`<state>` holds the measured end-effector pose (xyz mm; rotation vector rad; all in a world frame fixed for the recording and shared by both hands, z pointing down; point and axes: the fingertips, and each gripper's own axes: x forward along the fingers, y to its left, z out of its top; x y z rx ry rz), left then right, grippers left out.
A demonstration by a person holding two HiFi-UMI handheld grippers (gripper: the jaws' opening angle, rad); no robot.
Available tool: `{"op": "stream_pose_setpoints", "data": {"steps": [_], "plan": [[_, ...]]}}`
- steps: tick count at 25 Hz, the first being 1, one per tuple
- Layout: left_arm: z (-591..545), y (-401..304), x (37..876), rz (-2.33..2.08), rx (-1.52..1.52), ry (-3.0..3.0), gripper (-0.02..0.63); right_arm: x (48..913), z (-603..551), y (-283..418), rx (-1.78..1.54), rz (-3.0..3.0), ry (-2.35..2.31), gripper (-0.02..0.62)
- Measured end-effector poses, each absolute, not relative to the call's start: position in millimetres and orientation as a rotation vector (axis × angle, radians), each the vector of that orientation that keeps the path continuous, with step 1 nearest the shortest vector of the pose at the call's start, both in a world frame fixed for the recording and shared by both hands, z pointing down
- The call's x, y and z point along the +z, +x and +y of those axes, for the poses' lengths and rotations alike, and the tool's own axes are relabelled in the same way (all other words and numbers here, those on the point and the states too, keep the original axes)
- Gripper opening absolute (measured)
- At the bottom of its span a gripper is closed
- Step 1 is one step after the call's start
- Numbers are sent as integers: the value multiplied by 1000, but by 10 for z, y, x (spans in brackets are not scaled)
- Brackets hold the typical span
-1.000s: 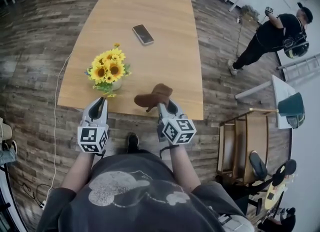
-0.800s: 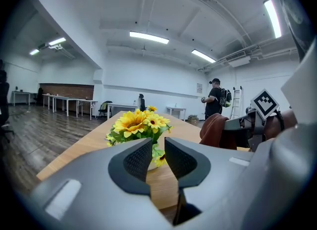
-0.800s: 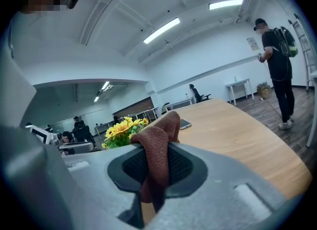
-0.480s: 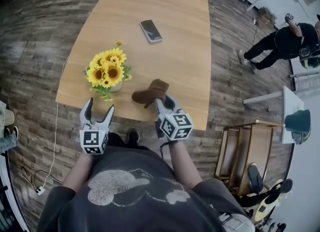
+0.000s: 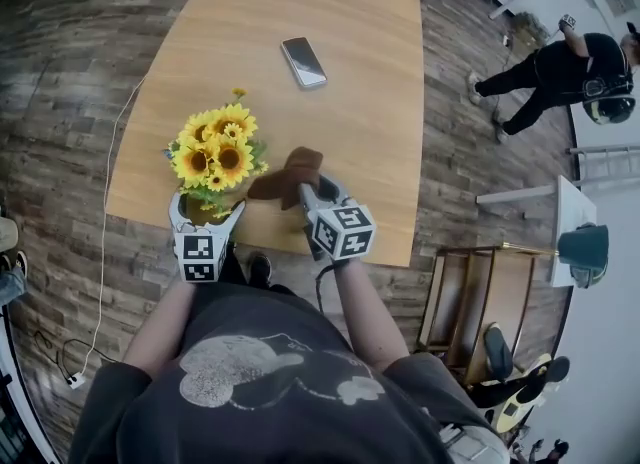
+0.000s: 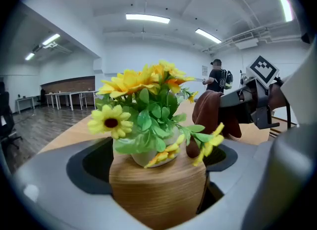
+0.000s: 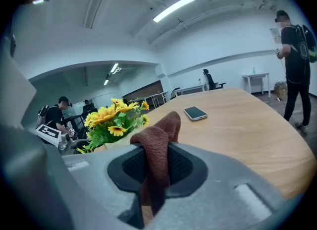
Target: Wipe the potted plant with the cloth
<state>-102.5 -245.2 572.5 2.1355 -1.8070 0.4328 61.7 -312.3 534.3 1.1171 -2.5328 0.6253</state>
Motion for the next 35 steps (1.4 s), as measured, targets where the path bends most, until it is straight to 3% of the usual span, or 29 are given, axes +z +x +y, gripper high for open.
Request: {"op": "stream_pose_setpoints", "data": {"steps": [11,23,35], "plan": [[-2722,-867,5878,-1710,505,2195,600,5530,-3596,9,514,-2507,858,49],[-2745,-971,5880,-1645,529,2245,492,5742,-3781,-636,389,-2485,555,49],[-2743,-1000,5860,-1552,497,2279,477,5748,-3469,-563,433,-2518,536,46]]}}
